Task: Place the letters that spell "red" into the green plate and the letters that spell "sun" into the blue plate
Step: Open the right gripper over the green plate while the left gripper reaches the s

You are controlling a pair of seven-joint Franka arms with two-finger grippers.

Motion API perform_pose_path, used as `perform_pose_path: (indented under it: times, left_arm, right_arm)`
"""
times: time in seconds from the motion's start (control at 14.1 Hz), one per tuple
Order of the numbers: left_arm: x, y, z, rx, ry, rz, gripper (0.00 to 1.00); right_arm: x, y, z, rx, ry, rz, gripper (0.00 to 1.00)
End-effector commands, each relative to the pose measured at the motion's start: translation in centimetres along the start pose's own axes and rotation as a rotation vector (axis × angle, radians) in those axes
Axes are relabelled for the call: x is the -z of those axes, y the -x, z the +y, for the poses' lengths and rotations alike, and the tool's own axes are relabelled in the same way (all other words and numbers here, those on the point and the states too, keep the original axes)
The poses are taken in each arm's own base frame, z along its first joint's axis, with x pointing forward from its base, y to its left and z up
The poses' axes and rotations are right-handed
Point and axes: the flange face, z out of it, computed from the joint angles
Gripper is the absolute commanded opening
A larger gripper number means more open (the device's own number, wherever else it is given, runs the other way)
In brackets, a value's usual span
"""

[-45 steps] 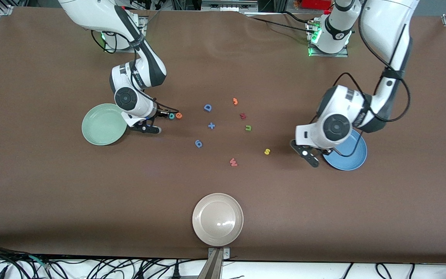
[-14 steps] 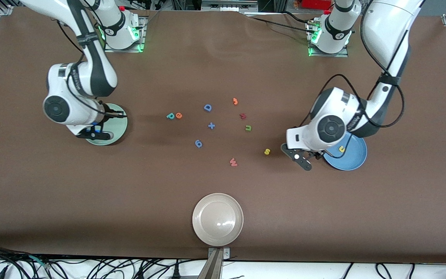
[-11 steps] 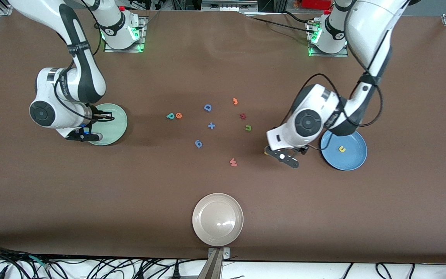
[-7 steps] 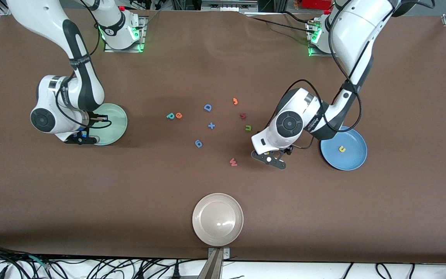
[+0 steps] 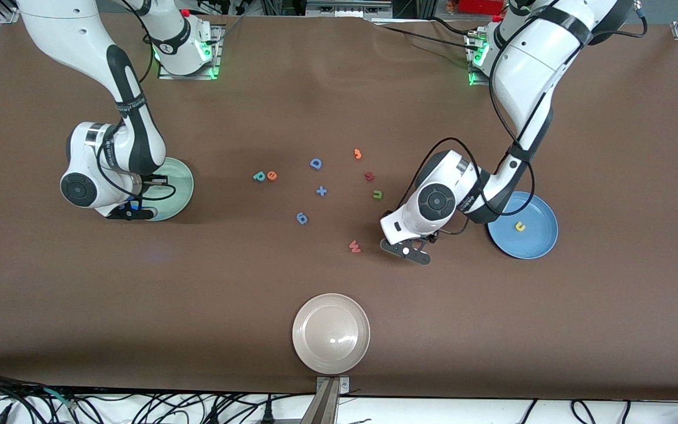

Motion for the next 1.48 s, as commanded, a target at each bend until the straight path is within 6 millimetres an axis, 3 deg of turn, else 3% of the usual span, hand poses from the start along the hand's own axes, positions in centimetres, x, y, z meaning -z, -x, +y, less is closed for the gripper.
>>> perform_pose_path:
  times: [0.0, 0.07, 0.21, 0.49, 0.64, 0.71, 0.85, 0.92, 0.99, 1.13, 1.27, 1.41]
  left_arm:
    - [-0.4, 0.2, 0.3, -0.006, -0.019, 0.001, 0.82]
    - [-0.4, 0.3, 0.4, -0.003, -0.018, -0.001, 0.59]
    - [-1.2, 0.8, 0.4, 0.012, -0.022, -0.018, 0.53]
    - [-1.7, 1.2, 0.3, 0.011, -0.026, -0.032, 0.36]
    - [-1.5, 1.2, 0.3, 0.013, -0.028, -0.036, 0.08]
    - [-1.2, 1.2, 0.1, 0.014, -0.029, -0.034, 0.0]
    - [0.2, 1.0, -0.5, 0.022, -0.037, -0.038, 0.0]
    - [1.5, 1.1, -0.9, 0.027, -0.047, -0.049, 0.0]
    - [3.3, 1.1, -1.2, 0.029, -0.057, -0.048, 0.0]
    - [6.1, 1.5, -2.7, 0.041, -0.083, -0.069, 0.0]
    - [8.7, 2.0, -6.2, -0.003, -0.09, -0.094, 0.0]
    - [10.4, 2.8, -10.9, -0.065, -0.083, -0.135, 0.01]
  right_arm:
    - [-0.1, 0.0, 0.1, 0.016, 0.005, 0.004, 0.78]
    - [0.0, 0.0, 0.0, 0.017, 0.005, 0.005, 0.86]
    - [0.9, 0.0, -0.1, 0.019, -0.001, 0.015, 0.89]
    - [5.1, 0.4, -1.7, 0.02, -0.021, 0.005, 0.91]
    - [7.6, 0.7, -2.8, -0.025, -0.032, -0.019, 0.91]
    - [8.7, 0.9, -4.3, -0.041, -0.031, -0.022, 0.91]
    - [10.5, 1.9, -7.3, -0.082, -0.037, -0.003, 0.91]
    - [11.0, 2.5, -9.1, -0.111, -0.039, 0.005, 0.91]
    - [11.3, 3.0, -10.9, -0.143, -0.038, 0.009, 0.98]
    - [11.5, 3.8, -14.1, -0.207, -0.037, 0.011, 0.98]
    - [11.3, 4.6, -17.2, -0.28, -0.06, 0.008, 0.98]
    - [10.7, 4.7, -19.5, -0.342, -0.097, 0.004, 0.98]
